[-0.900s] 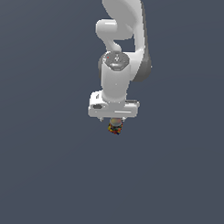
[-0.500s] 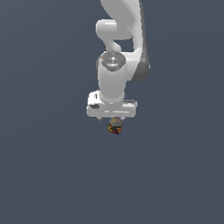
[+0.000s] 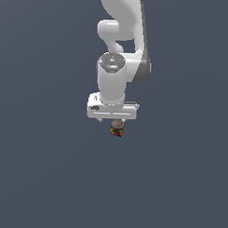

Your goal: Pick up the object and move it to a goal position.

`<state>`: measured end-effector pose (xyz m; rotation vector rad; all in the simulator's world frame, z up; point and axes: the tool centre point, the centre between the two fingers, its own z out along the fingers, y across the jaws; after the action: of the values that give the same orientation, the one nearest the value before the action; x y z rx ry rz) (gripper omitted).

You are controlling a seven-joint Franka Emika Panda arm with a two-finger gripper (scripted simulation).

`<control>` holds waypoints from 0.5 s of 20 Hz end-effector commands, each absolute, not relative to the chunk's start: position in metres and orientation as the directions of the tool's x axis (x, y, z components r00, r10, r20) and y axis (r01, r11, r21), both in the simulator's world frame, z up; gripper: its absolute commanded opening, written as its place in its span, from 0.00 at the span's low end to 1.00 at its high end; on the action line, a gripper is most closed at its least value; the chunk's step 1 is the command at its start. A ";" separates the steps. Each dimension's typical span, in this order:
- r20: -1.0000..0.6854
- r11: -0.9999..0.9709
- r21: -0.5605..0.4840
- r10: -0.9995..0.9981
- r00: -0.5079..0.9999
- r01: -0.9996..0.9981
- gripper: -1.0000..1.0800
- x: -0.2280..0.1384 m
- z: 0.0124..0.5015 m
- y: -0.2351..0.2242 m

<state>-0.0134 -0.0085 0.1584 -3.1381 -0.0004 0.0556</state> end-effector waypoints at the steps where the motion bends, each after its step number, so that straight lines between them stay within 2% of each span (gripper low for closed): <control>1: -0.034 -1.000 -0.003 -0.015 0.999 -0.015 0.96 -0.015 0.156 -0.007; 10: -0.020 -0.991 0.001 -0.133 0.991 -0.133 0.96 -0.030 0.135 0.007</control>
<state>-0.0265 0.0037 0.1393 -3.1358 0.1701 0.0361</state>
